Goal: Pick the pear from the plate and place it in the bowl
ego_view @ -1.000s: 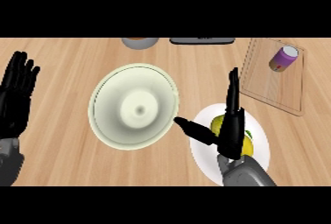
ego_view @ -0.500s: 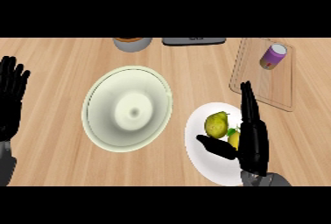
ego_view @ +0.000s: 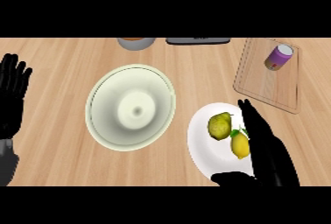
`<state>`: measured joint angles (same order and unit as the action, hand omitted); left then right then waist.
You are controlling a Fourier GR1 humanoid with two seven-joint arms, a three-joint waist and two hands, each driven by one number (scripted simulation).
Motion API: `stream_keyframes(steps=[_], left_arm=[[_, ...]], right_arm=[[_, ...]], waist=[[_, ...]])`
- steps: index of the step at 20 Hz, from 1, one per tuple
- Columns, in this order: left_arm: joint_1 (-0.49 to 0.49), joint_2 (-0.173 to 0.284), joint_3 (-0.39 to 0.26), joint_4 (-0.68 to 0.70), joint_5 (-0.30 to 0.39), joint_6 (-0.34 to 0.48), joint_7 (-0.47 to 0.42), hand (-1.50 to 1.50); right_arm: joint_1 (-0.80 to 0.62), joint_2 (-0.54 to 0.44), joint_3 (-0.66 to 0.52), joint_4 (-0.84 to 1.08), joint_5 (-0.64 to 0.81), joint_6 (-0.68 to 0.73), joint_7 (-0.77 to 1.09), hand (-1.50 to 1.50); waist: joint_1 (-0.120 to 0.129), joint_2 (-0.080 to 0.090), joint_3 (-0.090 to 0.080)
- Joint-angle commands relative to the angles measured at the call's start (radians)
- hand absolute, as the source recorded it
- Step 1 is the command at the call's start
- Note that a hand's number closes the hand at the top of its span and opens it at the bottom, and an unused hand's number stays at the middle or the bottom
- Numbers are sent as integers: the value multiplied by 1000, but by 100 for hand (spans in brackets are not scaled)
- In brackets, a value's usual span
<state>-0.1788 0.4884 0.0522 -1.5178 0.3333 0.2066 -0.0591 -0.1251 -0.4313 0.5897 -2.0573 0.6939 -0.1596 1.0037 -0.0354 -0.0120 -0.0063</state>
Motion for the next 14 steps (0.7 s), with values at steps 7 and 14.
stream_keyframes(steps=[7,14], left_arm=[[-69,-26,0,64,-26,-43,-1,0],[-37,-61,4,14,-48,-33,14,0]], right_arm=[[-42,20,-75,-174,-75,289,278,-150],[-15,123,-53,27,-11,229,154,-150]], waist=[[31,12,5],[38,12,6]])
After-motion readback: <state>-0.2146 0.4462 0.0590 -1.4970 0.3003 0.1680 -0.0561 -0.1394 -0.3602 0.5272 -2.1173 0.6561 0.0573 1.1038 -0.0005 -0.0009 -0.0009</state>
